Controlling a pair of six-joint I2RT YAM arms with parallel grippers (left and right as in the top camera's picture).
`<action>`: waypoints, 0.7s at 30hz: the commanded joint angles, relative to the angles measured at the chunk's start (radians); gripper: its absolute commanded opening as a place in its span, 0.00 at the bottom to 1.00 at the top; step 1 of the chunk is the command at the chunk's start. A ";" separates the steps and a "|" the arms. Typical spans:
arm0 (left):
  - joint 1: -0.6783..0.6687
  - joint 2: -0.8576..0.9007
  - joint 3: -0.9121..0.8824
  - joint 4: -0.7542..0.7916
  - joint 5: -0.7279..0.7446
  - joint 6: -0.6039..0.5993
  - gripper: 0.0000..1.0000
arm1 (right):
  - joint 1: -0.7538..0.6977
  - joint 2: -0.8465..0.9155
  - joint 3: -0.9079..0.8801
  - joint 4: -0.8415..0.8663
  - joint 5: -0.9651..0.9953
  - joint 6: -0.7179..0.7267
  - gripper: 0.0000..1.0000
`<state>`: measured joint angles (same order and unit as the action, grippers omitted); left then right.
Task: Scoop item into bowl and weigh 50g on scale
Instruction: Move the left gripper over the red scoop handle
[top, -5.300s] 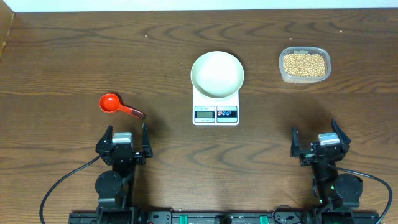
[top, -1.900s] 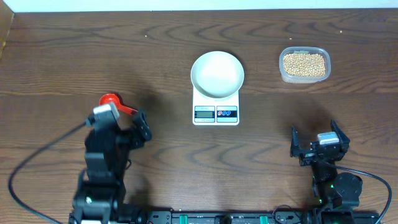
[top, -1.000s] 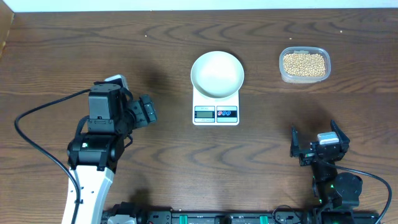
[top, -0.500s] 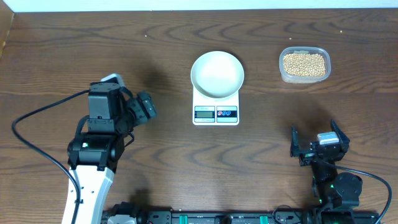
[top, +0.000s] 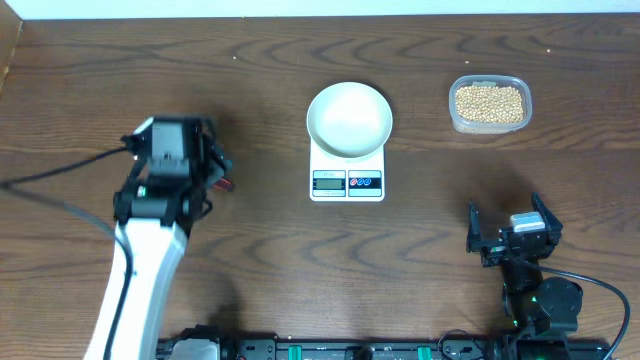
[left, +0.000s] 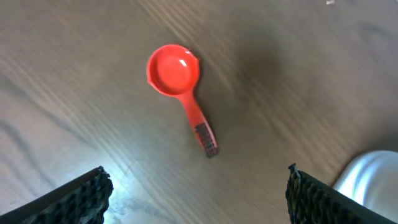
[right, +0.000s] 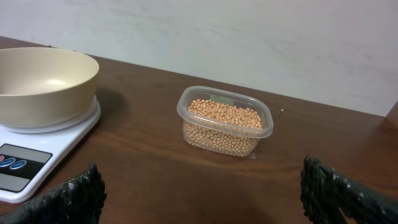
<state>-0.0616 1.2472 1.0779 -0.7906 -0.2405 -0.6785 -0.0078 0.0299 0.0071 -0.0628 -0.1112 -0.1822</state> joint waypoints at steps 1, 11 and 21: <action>-0.001 0.102 0.100 -0.043 -0.066 -0.064 0.92 | 0.015 -0.001 -0.002 -0.004 0.004 -0.006 0.99; 0.000 0.308 0.163 -0.050 -0.068 -0.121 0.92 | 0.015 -0.001 -0.002 -0.004 0.004 -0.006 0.99; 0.048 0.463 0.163 -0.030 -0.060 -0.197 0.92 | 0.015 -0.001 -0.002 -0.004 0.004 -0.006 0.99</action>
<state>-0.0357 1.6745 1.2247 -0.8188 -0.2874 -0.8318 -0.0078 0.0299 0.0071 -0.0628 -0.1112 -0.1818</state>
